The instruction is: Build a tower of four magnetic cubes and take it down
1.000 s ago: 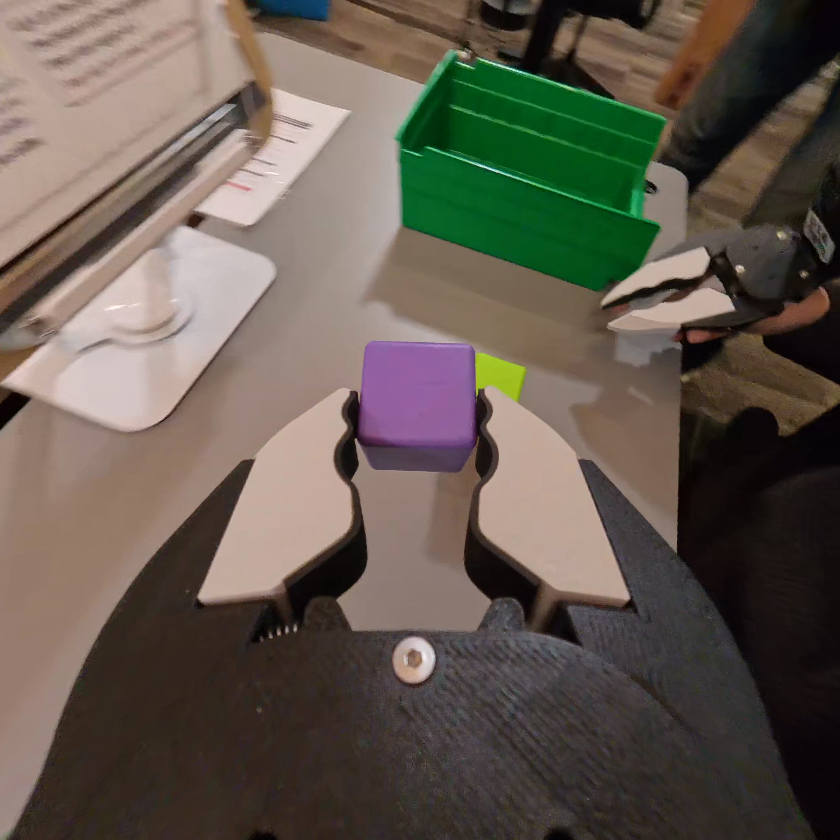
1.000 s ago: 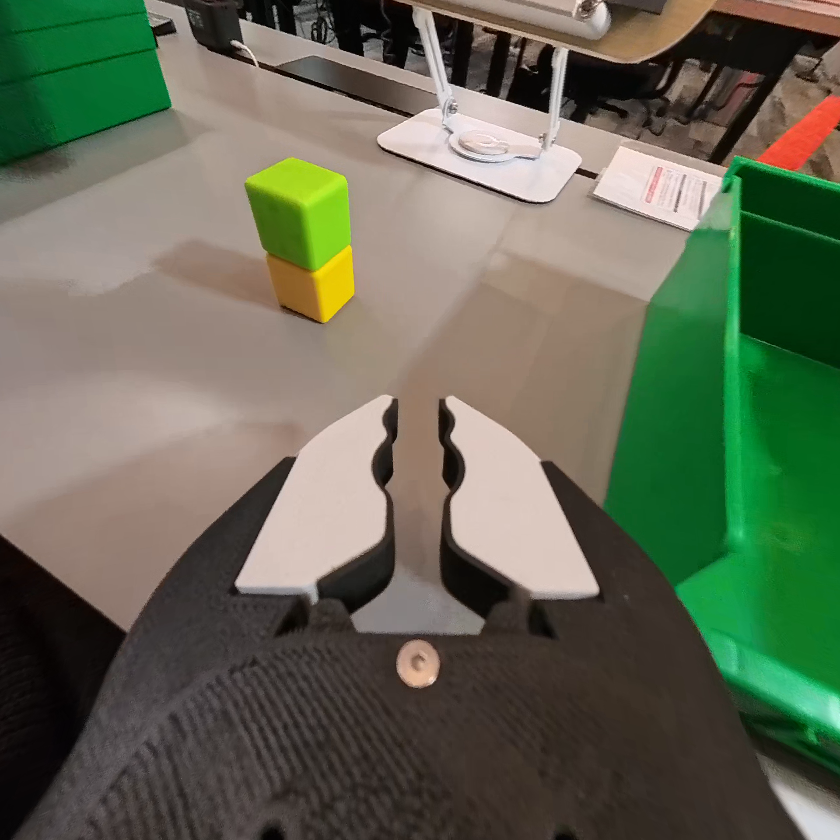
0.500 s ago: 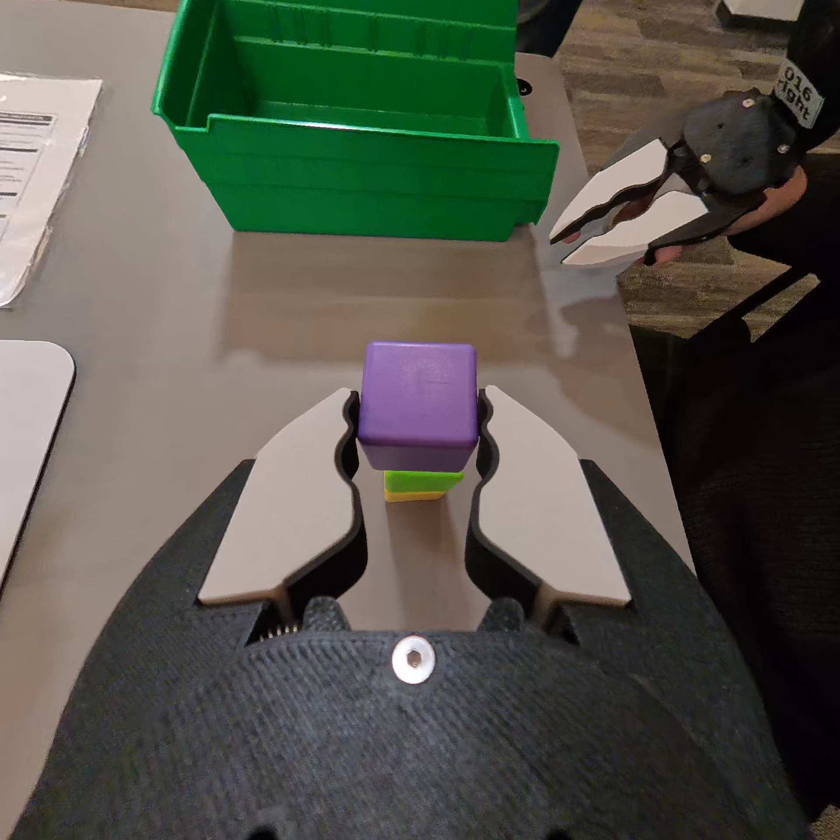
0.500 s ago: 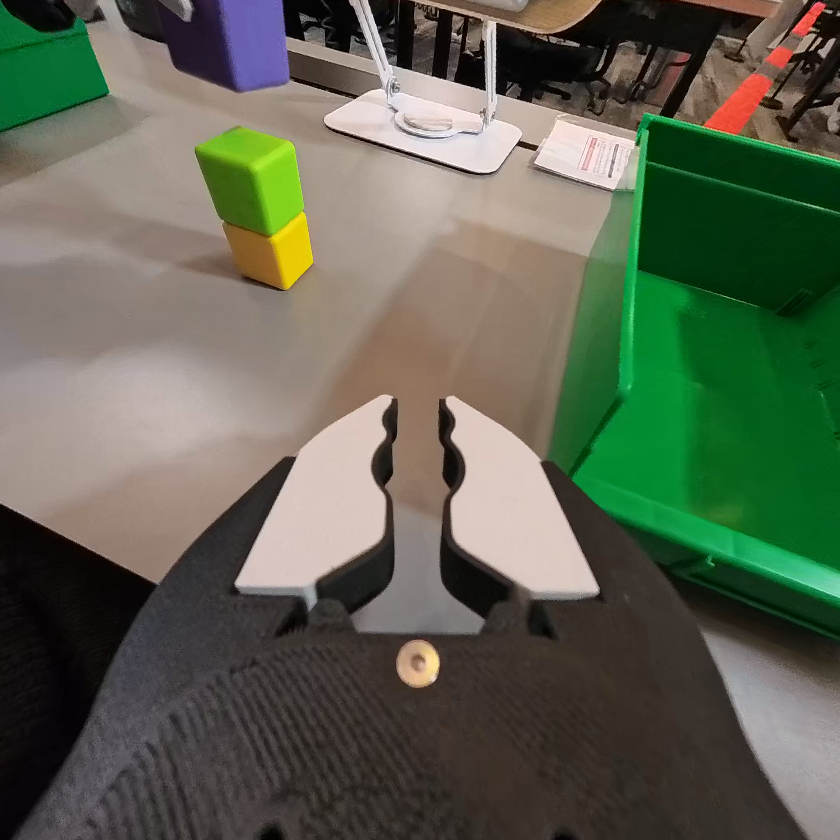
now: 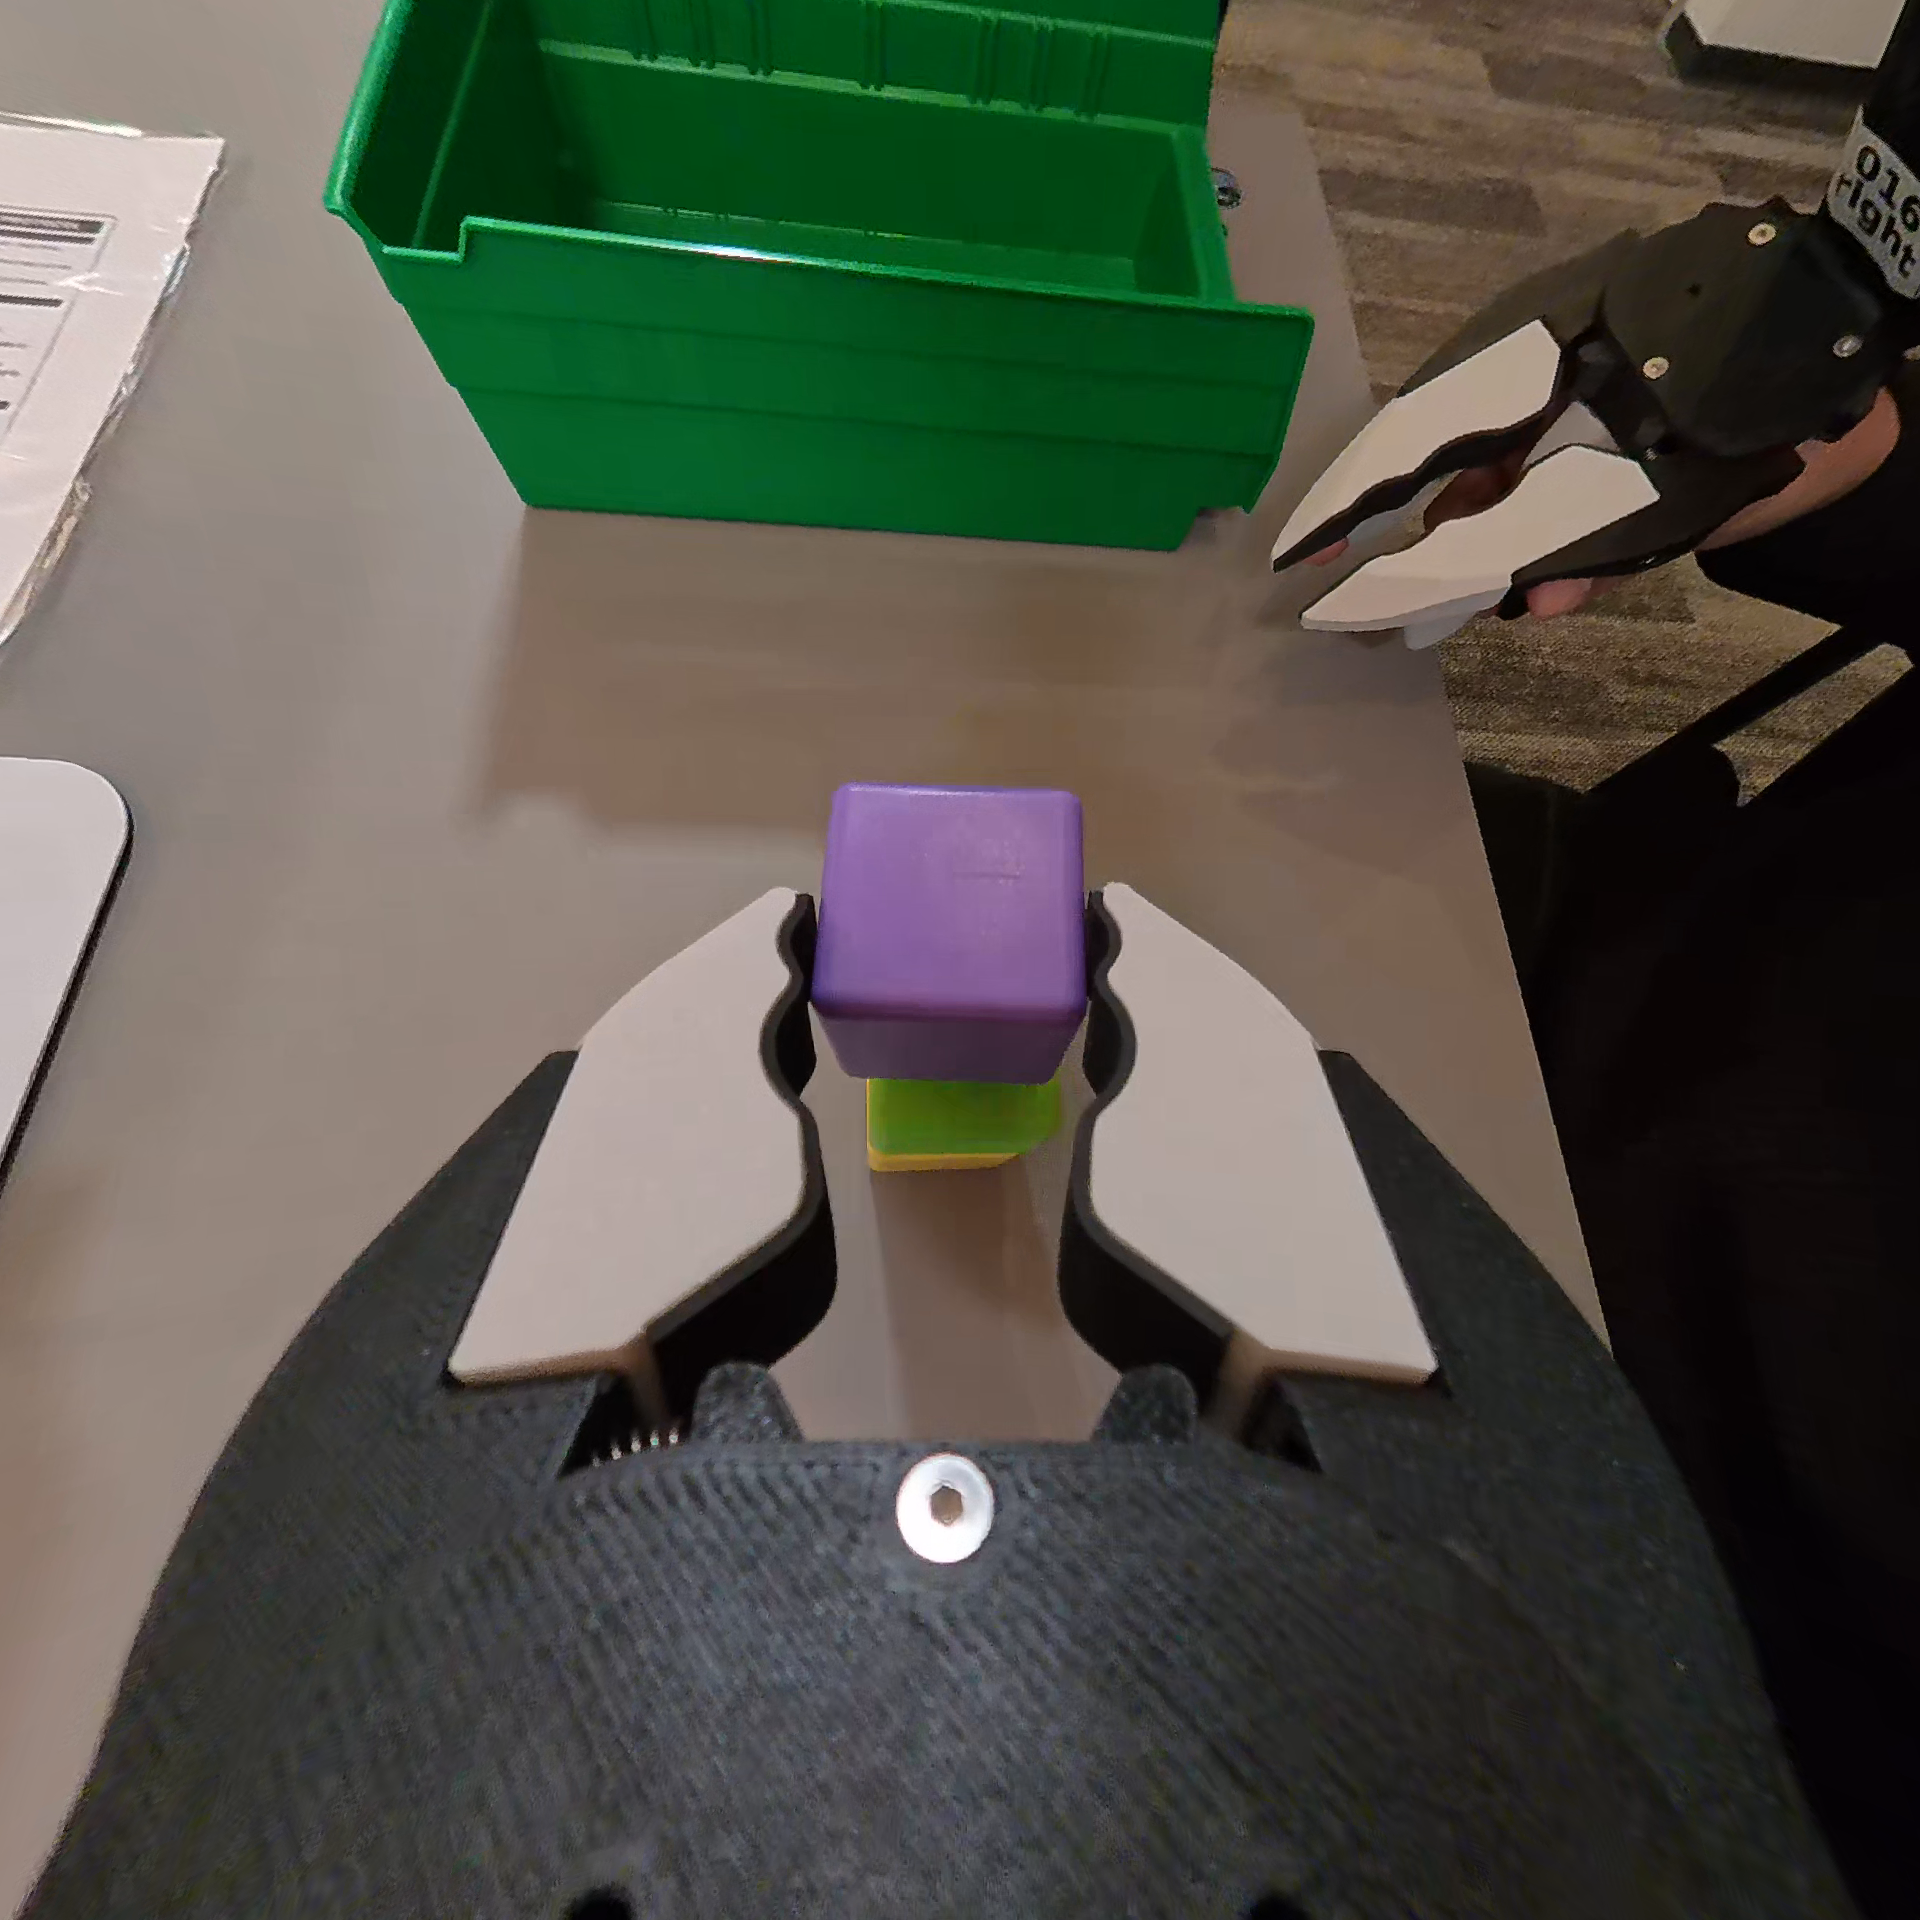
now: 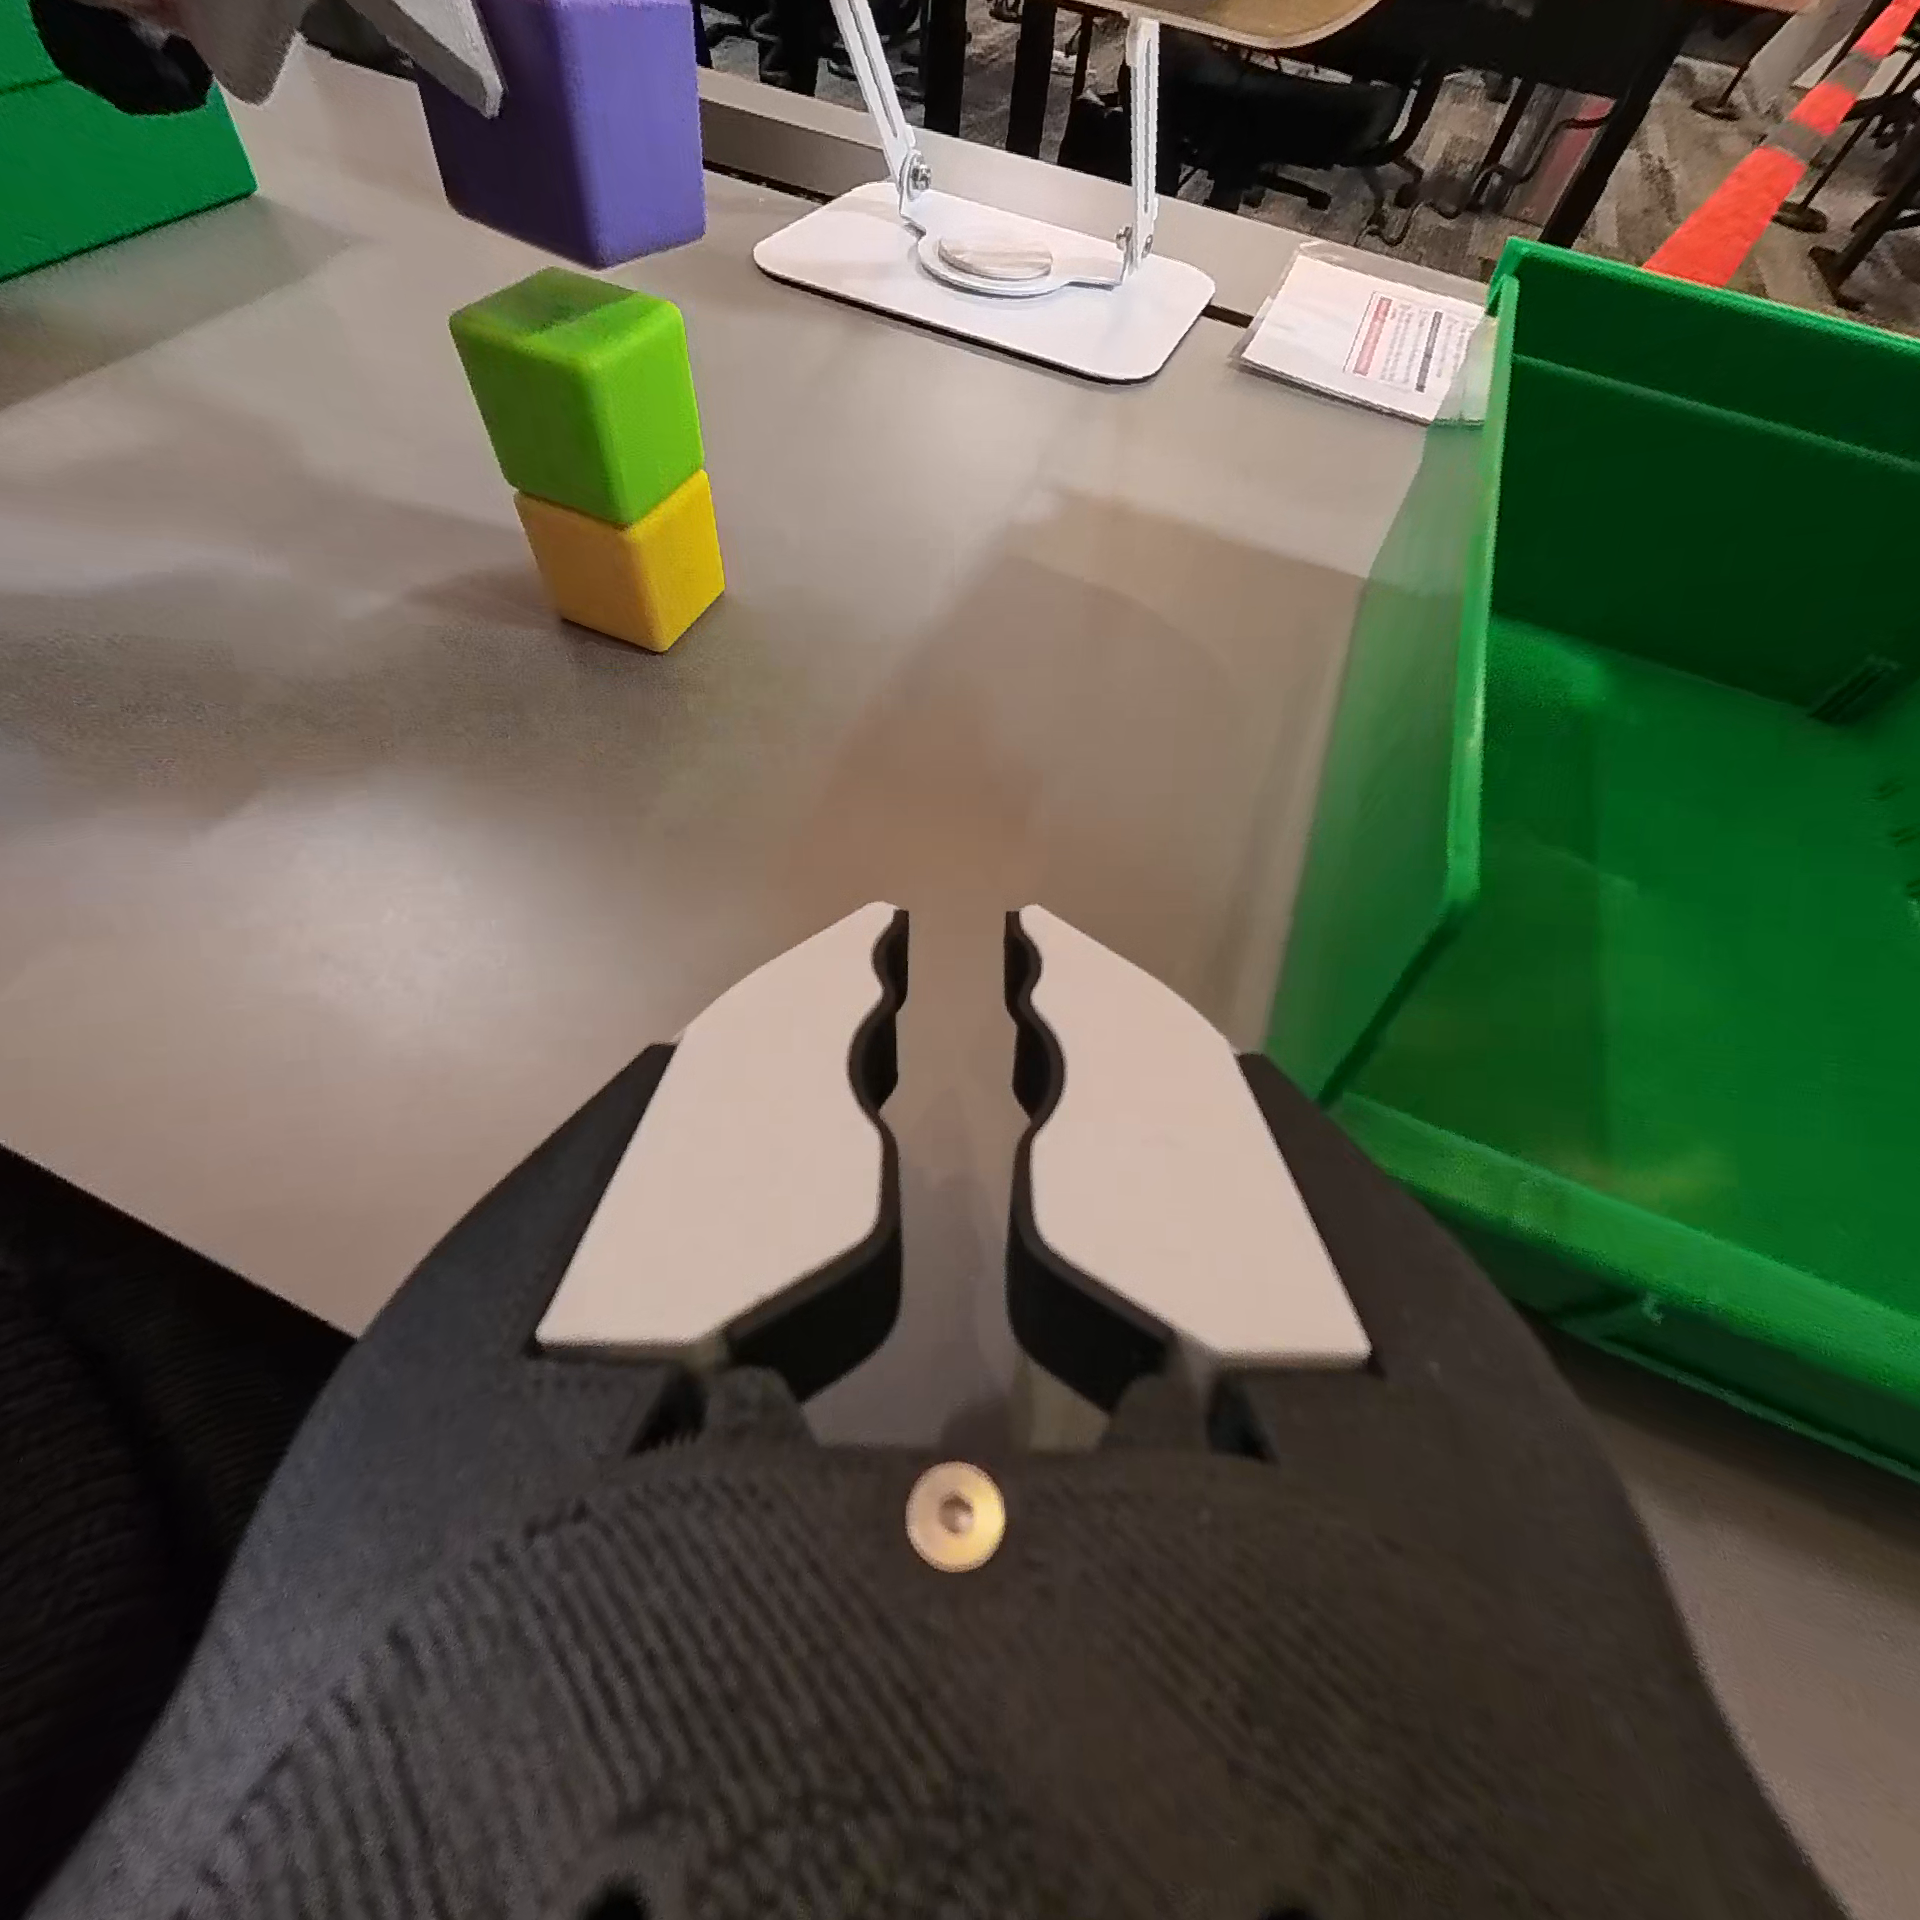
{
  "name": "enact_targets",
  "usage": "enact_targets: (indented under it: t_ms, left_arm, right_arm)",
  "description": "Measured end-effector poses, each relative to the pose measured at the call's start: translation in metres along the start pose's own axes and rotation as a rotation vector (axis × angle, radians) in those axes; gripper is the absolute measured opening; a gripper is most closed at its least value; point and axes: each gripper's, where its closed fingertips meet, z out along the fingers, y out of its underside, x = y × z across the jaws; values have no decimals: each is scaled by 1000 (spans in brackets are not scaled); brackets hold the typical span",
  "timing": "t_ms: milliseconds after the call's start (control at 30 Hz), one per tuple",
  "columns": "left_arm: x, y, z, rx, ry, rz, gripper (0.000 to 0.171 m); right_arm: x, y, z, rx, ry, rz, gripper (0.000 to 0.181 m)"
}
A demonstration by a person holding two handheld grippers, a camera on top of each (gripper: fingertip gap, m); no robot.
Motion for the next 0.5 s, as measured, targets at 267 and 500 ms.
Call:
enact_targets:
  t_ms: [267, 500]
  left_arm:
    - [0, 2, -2, -5, -21, 0, 50]
    - [4, 5, 2, 0, -20, 1, 49]
  right_arm:
    - [-1, -2, 2, 3, -8, -3, 18]
    - [-3, -4, 6, 4, -19, -10, 18]
